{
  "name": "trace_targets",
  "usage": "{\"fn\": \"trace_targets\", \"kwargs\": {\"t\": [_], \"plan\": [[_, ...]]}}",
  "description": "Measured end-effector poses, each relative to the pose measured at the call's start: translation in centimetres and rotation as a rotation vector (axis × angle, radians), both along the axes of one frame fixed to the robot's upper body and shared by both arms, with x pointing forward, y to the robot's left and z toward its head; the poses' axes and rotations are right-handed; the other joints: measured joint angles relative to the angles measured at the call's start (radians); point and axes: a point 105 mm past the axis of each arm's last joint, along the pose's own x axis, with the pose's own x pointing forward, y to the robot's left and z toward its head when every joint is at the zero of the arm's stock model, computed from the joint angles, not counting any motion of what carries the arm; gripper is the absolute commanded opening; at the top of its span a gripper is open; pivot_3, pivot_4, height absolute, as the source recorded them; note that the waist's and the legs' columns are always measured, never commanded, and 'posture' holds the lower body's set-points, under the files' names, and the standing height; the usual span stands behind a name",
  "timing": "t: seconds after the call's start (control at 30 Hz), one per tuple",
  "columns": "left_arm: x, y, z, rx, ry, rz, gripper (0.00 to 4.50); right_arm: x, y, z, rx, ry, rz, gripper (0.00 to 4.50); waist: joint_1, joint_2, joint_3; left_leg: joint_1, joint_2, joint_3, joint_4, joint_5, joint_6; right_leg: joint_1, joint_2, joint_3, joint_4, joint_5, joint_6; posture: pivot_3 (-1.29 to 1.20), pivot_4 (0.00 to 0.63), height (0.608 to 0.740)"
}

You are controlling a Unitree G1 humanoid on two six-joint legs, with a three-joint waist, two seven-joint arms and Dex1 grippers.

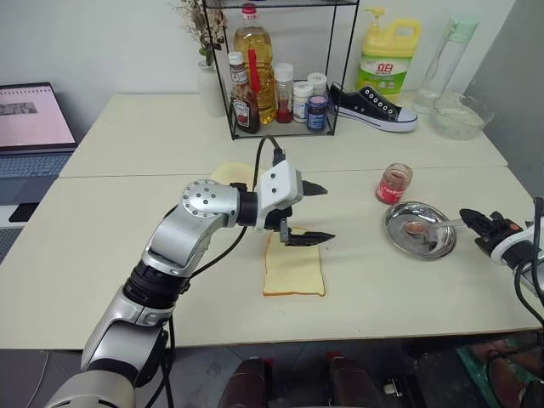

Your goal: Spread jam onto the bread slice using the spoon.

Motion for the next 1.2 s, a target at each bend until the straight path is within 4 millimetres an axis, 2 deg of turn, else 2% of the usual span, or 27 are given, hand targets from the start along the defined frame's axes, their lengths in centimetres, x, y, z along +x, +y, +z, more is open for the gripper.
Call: {"fn": "trace_targets", "kwargs": {"t": [0.27, 0.4, 0.53, 0.7, 0.73, 0.8, 0.97, 1.2], "plan": [[0.0, 0.0, 0.0, 0.000, 0.002, -0.001, 4.50, 1.2, -1.9, -1.5, 0.161, -0.012, -0.077, 0.06, 0.000, 0.000, 0.000, 0.000, 0.000, 0.001, 0.000, 0.000, 0.000, 0.000, 0.000, 0.000, 0.000, 0.000, 0.000, 0.00, 0.150, 0.740], [-0.1, -0.1, 0.0, 0.003, 0.007, 0.001, 4.50, 1.1, -2.3, -2.3, 0.150, 0.018, -0.093, 1.07, 0.001, 0.000, 0.000, 0.000, 0.000, 0.000, 0.000, 0.000, 0.000, 0.000, 0.000, 0.000, 0.000, 0.000, 0.000, 0.00, 0.150, 0.740], [-0.3, -0.2, 0.2, 0.002, -0.004, -0.006, 4.50, 0.9, -2.5, -2.8, 0.143, 0.036, -0.103, 2.46, 0.000, 0.000, 0.000, 0.000, 0.000, 0.001, 0.000, 0.000, 0.000, 0.000, 0.000, 0.000, 0.000, 0.000, 0.000, 0.00, 0.150, 0.740], [-0.3, -0.1, 0.1, 0.002, -0.001, 0.004, 4.50, -0.1, -3.5, -2.2, 0.141, 0.012, -0.149, 4.28, 0.005, 0.000, 0.000, 0.000, 0.000, 0.000, 0.000, 0.000, 0.000, 0.000, 0.000, 0.000, 0.000, 0.000, 0.000, 0.00, 0.150, 0.740], [-0.3, -0.1, 0.0, 0.002, 0.003, 0.010, 4.50, -0.4, -3.6, -2.0, 0.142, 0.006, -0.158, 4.47, 0.007, 0.000, 0.000, -0.001, 0.000, 0.000, 0.000, 0.000, 0.000, 0.000, 0.000, 0.000, 0.000, 0.000, 0.000, 0.00, 0.150, 0.740], [-0.2, 0.0, -0.1, 0.003, 0.010, 0.020, 4.50, -1.1, -3.6, -1.9, 0.152, -0.001, -0.179, 4.47, 0.008, 0.000, 0.000, -0.001, 0.000, 0.000, 0.000, 0.000, 0.000, 0.000, 0.000, 0.000, 0.000, 0.000, 0.000, 0.00, 0.150, 0.740], [-0.5, 0.0, -0.2, 0.000, 0.006, 0.017, 4.50, -2.4, -1.9, -2.4, 0.167, 0.005, -0.177, 4.47, 0.004, 0.000, 0.000, 0.000, 0.000, 0.000, 0.000, 0.000, 0.000, 0.000, 0.000, 0.000, 0.000, 0.000, 0.000, 0.00, 0.150, 0.740], [-0.6, -0.3, -0.1, -0.007, 0.009, 0.010, 4.50, -0.7, -1.6, -2.4, 0.181, -0.019, -0.222, 4.47, -0.005, 0.000, 0.000, 0.001, 0.000, 0.001, 0.000, 0.000, 0.000, 0.000, 0.000, 0.001, 0.000, 0.000, 0.000, 0.00, 0.150, 0.740]]}}
